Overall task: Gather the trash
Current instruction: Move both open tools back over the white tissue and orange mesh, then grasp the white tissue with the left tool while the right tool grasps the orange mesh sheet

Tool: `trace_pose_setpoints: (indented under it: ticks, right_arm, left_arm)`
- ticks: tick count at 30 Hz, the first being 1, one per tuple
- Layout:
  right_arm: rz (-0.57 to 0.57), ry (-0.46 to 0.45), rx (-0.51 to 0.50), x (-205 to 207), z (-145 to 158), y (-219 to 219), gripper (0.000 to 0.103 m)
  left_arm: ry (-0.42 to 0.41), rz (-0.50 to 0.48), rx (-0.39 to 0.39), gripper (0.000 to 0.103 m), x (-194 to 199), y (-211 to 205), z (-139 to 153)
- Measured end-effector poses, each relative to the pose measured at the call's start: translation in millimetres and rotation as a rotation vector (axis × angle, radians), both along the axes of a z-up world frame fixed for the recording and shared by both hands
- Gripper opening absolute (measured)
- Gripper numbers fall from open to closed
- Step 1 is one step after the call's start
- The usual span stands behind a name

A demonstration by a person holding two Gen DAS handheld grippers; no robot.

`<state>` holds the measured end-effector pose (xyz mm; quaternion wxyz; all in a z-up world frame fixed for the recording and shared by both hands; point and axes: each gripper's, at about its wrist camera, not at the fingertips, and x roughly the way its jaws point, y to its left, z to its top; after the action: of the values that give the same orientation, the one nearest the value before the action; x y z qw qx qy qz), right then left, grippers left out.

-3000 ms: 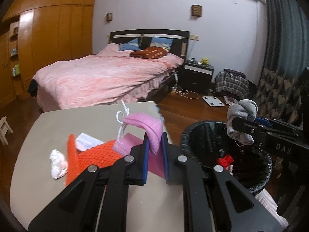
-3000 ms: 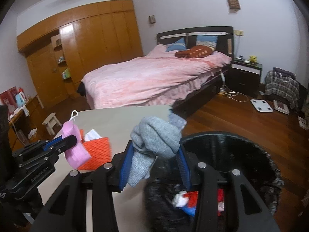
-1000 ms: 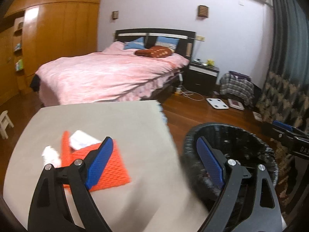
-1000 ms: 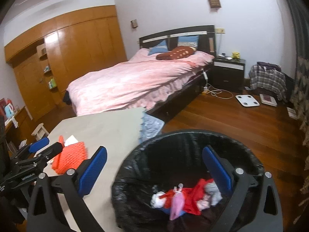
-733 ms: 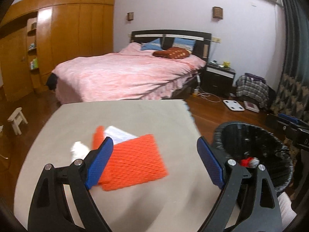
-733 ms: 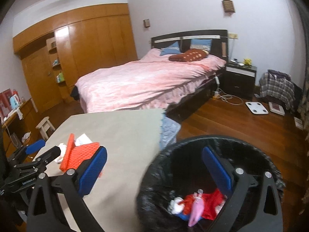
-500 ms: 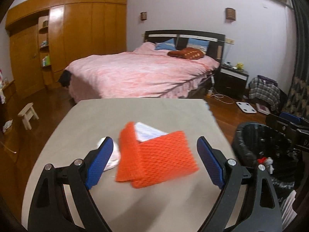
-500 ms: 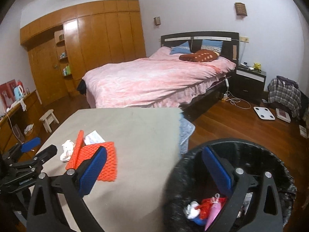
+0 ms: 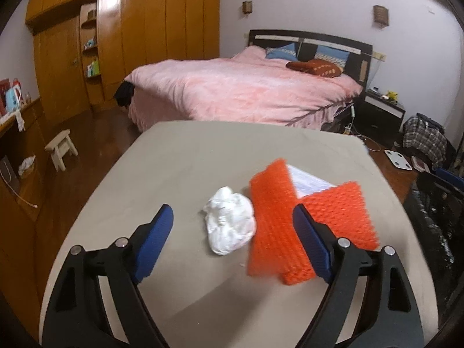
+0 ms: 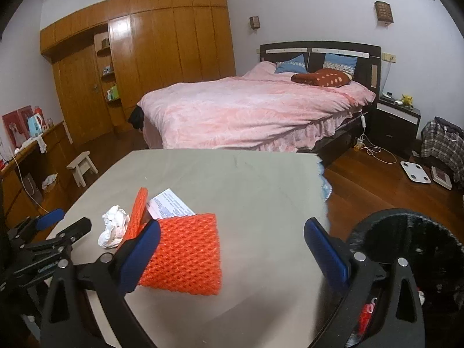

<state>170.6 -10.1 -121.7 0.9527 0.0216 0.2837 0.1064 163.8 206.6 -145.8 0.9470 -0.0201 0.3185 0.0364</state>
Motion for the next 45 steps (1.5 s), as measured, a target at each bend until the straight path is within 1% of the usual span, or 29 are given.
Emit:
trace_pose_setpoints:
  ticks: [4,9,15,17,18,20,21,22,23,25,27,28,30,32,38,41,45]
  right_arm:
    - [0.019,0.021,-0.011,8.8,-9.5,10.7,0.097]
    - [0.043,0.039,-0.034,17.1,-18.5,21.2,0.097]
    - [0.048,0.052,-0.039,21.2,-23.5,22.6,0.097]
    - [0.052,0.055,-0.041,22.5,-25.3,23.7,0.097]
    - [0.052,0.057,-0.043,22.9,-26.0,23.8,0.097]
    - [0.053,0.061,-0.043,23.1,-27.7,24.7,0.097]
    - [0.053,0.063,-0.042,23.5,-28.2,24.7,0.097]
    - [0.054,0.064,-0.041,23.8,-28.6,25.3,0.097]
    - [0.055,0.066,-0.038,24.2,-29.0,25.8,0.097]
    - [0.062,0.069,-0.033,24.8,-29.0,28.2,0.097]
    - [0.071,0.066,-0.031,24.6,-28.1,31.7,0.097]
    - [0.075,0.063,-0.032,24.1,-27.2,33.7,0.097]
    - [0.084,0.056,-0.036,23.6,-26.1,38.6,0.097]
    - [0.093,0.055,-0.033,23.4,-25.6,43.6,0.097]
    - [0.137,0.060,-0.023,21.6,-27.8,66.6,0.096]
    - [0.172,0.067,-0.021,20.4,-31.3,83.2,0.093]
    - [0.208,0.088,-0.014,22.7,-37.5,100.8,0.085]
  left_arm:
    - [0.031,0.018,-0.010,0.079,16.9,12.0,-14.8]
    - [0.059,0.015,-0.027,0.078,32.8,18.7,-27.6]
    - [0.096,0.003,-0.037,0.075,47.9,15.0,-40.9]
    - [0.114,-0.001,-0.040,0.067,52.1,14.4,-47.1]
    - [0.124,-0.004,-0.042,0.065,53.3,14.3,-49.3]
    - [0.143,-0.014,-0.054,0.055,56.4,14.8,-53.5]
    - [0.145,-0.021,-0.060,0.052,57.0,14.1,-54.1]
    - [0.144,-0.030,-0.064,0.045,57.4,12.9,-54.4]
    - [0.143,-0.039,-0.064,0.040,57.7,11.6,-54.5]
    - [0.133,-0.049,-0.054,0.035,55.8,8.9,-53.7]
    - [0.115,-0.057,-0.067,0.026,52.1,9.3,-49.8]
    - [0.107,-0.058,-0.075,0.023,49.9,10.0,-47.0]
    - [0.090,-0.051,-0.076,0.022,45.6,12.4,-41.2]
    - [0.080,-0.045,-0.079,0.017,39.3,16.4,-37.5]
    - [0.074,-0.019,-0.079,0.015,18.7,32.2,-31.6]
    - [0.077,-0.011,-0.074,0.015,9.1,40.4,-30.5]
    - [0.081,0.005,-0.066,0.015,-1.1,50.4,-31.0]
